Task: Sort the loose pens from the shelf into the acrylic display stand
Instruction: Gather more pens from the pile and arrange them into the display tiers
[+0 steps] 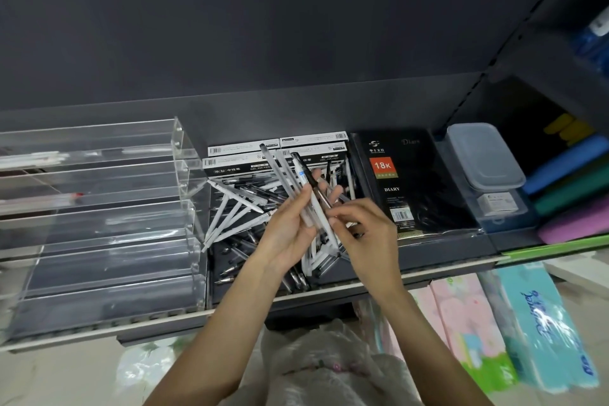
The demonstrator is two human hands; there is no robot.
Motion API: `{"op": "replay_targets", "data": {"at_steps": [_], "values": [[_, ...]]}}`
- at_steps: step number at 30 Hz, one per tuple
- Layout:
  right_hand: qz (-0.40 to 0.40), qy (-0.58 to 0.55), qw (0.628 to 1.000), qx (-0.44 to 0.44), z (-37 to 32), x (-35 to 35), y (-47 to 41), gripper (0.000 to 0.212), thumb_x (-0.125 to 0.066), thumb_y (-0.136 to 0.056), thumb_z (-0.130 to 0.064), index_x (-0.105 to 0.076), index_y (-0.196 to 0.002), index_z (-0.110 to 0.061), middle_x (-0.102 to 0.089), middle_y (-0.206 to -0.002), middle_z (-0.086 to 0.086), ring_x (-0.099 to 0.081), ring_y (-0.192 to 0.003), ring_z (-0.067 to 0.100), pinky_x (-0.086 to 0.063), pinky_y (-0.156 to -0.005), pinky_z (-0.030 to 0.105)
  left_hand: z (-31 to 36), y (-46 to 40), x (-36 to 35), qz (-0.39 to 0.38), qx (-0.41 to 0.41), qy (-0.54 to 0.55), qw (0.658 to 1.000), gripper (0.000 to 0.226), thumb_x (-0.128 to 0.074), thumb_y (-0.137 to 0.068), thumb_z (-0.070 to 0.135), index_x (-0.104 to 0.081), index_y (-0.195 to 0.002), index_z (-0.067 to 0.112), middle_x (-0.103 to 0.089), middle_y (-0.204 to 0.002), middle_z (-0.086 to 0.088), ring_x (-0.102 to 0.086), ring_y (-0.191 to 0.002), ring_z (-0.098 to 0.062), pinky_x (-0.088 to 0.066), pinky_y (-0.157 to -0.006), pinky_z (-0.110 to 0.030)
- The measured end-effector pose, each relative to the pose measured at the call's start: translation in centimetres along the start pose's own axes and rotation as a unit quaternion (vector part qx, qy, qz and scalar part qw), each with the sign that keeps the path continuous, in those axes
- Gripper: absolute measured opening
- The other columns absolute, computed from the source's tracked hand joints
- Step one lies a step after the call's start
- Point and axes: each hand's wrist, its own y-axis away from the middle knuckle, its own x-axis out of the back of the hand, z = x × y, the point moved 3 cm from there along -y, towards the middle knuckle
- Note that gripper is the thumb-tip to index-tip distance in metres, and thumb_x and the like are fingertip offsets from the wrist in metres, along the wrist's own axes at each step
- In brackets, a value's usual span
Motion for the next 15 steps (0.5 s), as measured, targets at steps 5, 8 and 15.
{"op": "replay_targets", "data": {"at_steps": [5, 8, 15], "values": [[-0.004, 0.02, 1.0, -0.008, 0.42, -0.36, 0.5, 0.014, -0.065, -0.086, -0.01, -0.072, -0.096, -0.018, -0.059, -0.098, -0.009, -0.06, -0.085, 0.004, -0.052, -0.073, 0.022, 0.05, -0.18, -0.45, -0.001, -0.023, -0.023, 0.999, 0.036, -0.039, -0.099, 0.017, -0.05, -0.133, 0.008, -0.058, -0.081, -0.001, -0.06, -0.078, -0.013, -0.05, -0.087, -0.035], [-0.019, 0.048, 0.999, -0.015, 0.38, -0.52, 0.74, 0.018, -0.064, -0.086, -0.026, -0.069, -0.104, -0.023, -0.054, -0.103, -0.008, -0.058, -0.089, 0.006, -0.051, -0.075, 0.024, 0.22, -0.29, -0.54, -0.001, -0.044, -0.034, 0.998, 0.038, -0.038, -0.099, 0.017, -0.048, -0.134, 0.009, -0.055, -0.079, 0.0, -0.056, -0.074, -0.012, -0.047, -0.091, -0.036], [-0.05, 0.133, 0.99, 0.017, -0.08, -0.49, 0.41, 0.034, -0.077, -0.075, -0.025, -0.063, -0.107, -0.023, -0.055, -0.102, -0.005, -0.057, -0.088, 0.011, -0.049, -0.069, 0.024, 0.19, -0.29, -0.79, 0.0, -0.082, -0.065, 0.995, 0.042, -0.044, -0.093, 0.018, -0.048, -0.134, 0.011, -0.056, -0.079, 0.001, -0.059, -0.073, -0.011, -0.052, -0.086, -0.035]]}}
